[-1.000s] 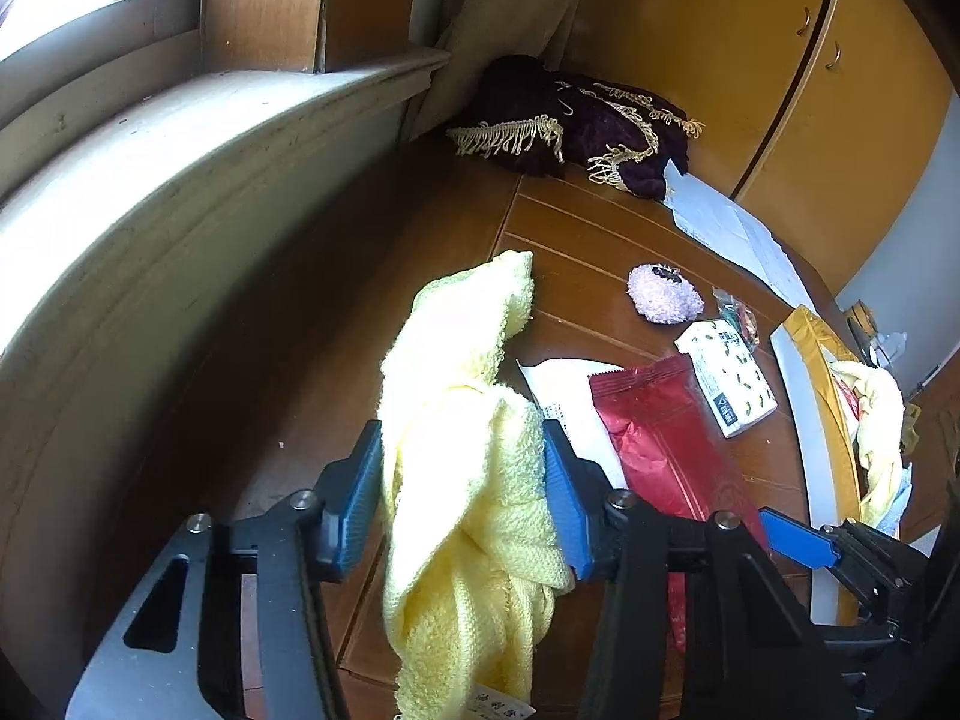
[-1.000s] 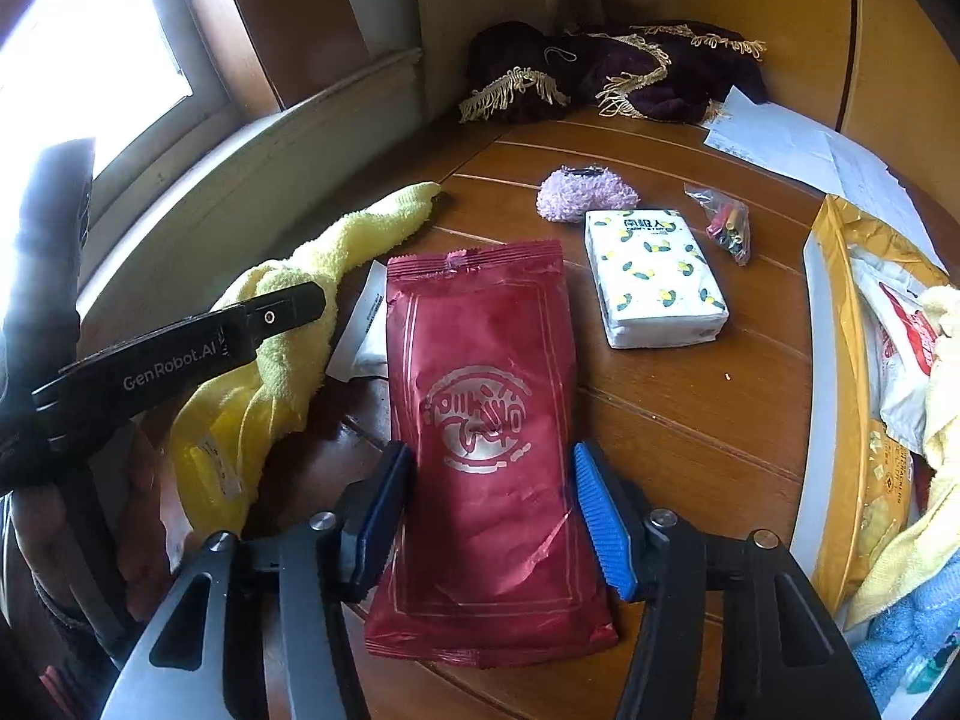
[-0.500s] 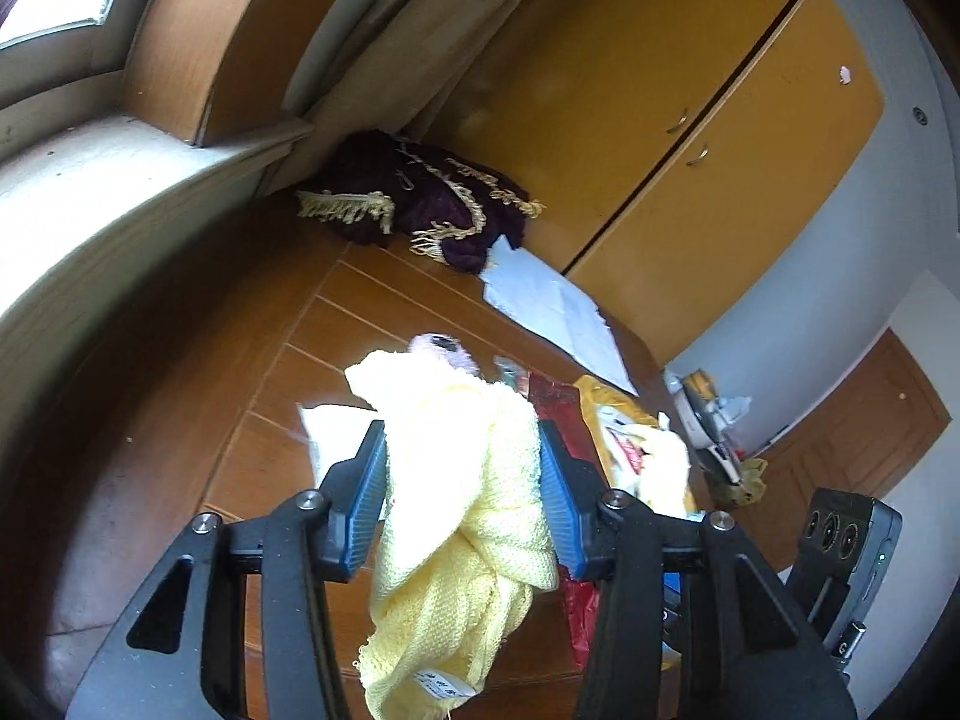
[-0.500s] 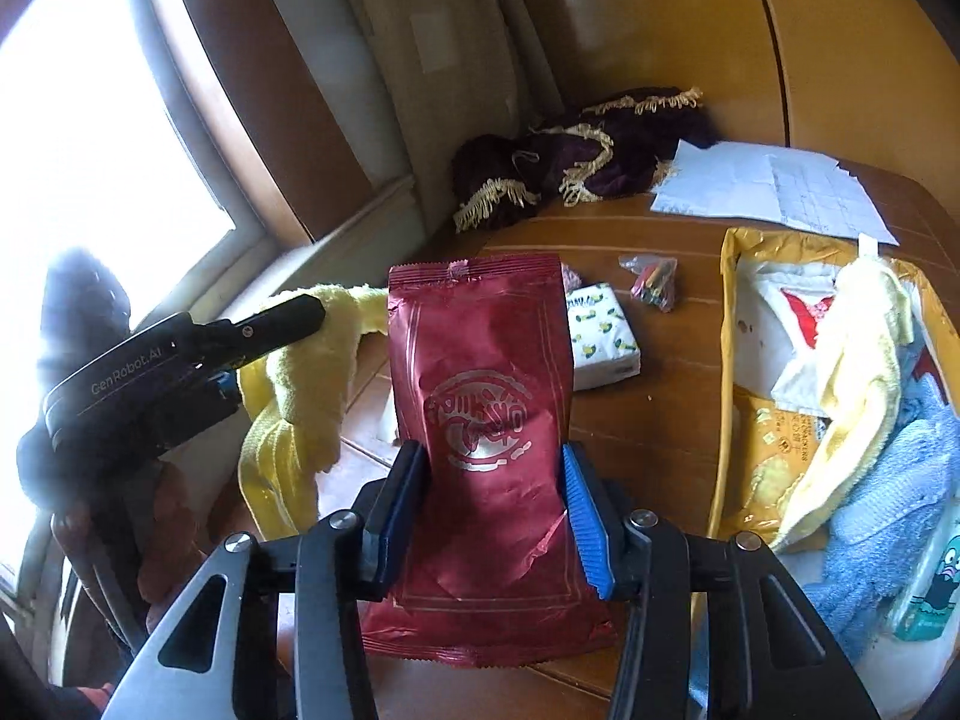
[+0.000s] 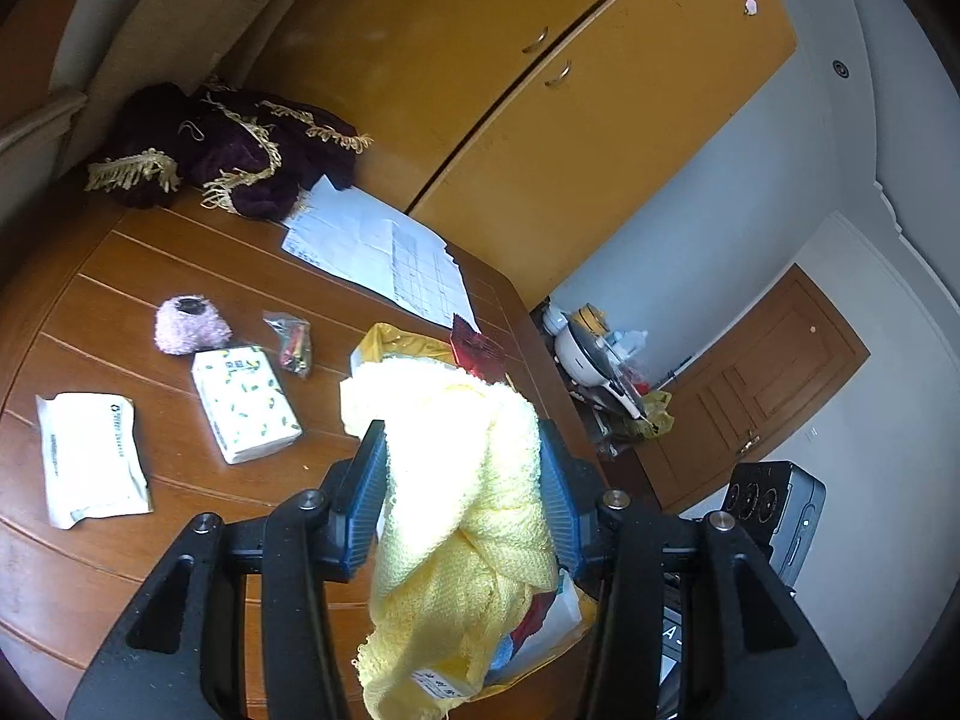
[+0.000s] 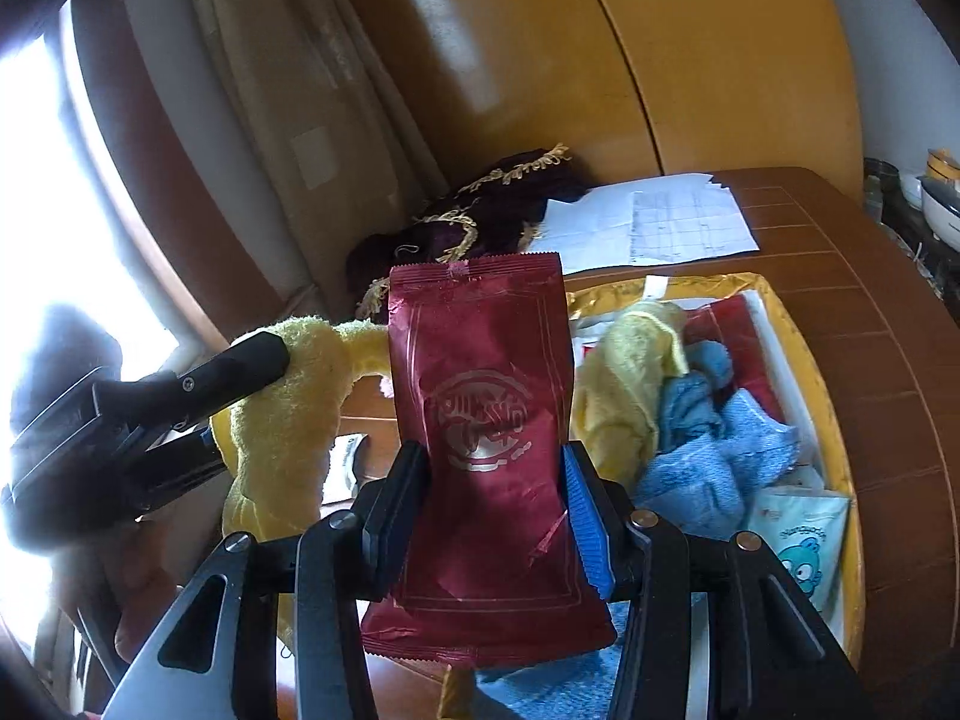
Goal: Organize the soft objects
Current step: 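Carry the red bag and yellow towel into the tray and open both tools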
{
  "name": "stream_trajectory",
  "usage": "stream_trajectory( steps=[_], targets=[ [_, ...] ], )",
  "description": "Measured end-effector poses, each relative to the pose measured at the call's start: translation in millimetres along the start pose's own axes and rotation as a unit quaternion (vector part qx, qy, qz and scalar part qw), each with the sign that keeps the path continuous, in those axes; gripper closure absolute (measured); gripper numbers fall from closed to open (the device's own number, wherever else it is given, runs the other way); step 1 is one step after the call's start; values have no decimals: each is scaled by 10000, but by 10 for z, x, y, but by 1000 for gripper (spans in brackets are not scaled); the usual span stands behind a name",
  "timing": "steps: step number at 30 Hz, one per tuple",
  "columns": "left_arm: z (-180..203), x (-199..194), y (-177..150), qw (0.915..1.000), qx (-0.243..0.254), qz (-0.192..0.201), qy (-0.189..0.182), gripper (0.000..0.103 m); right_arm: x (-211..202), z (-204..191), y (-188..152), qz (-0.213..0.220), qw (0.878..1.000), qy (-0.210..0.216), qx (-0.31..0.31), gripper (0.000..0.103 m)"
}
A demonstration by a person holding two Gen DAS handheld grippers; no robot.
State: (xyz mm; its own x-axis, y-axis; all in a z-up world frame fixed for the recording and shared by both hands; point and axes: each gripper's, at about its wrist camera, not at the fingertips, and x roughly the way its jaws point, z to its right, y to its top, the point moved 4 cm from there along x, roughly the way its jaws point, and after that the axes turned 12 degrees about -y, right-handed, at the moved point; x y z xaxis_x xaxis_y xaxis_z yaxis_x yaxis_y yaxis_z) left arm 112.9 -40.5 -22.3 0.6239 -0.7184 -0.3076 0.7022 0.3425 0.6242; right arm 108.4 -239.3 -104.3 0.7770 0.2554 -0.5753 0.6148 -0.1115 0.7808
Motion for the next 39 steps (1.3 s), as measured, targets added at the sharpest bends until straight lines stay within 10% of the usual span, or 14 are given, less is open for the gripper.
stream_trajectory(
  steps=[21, 39],
  targets=[
    [50, 987, -93, 9963, -363, -745, -221, 57, 2, 815, 66, -11, 9949, -846, 557, 55],
    [72, 1119, -639, 9902, 543, -1200, 460, 49, 467, 948, 181, -364, 9918, -1078, 588, 39]
  ],
)
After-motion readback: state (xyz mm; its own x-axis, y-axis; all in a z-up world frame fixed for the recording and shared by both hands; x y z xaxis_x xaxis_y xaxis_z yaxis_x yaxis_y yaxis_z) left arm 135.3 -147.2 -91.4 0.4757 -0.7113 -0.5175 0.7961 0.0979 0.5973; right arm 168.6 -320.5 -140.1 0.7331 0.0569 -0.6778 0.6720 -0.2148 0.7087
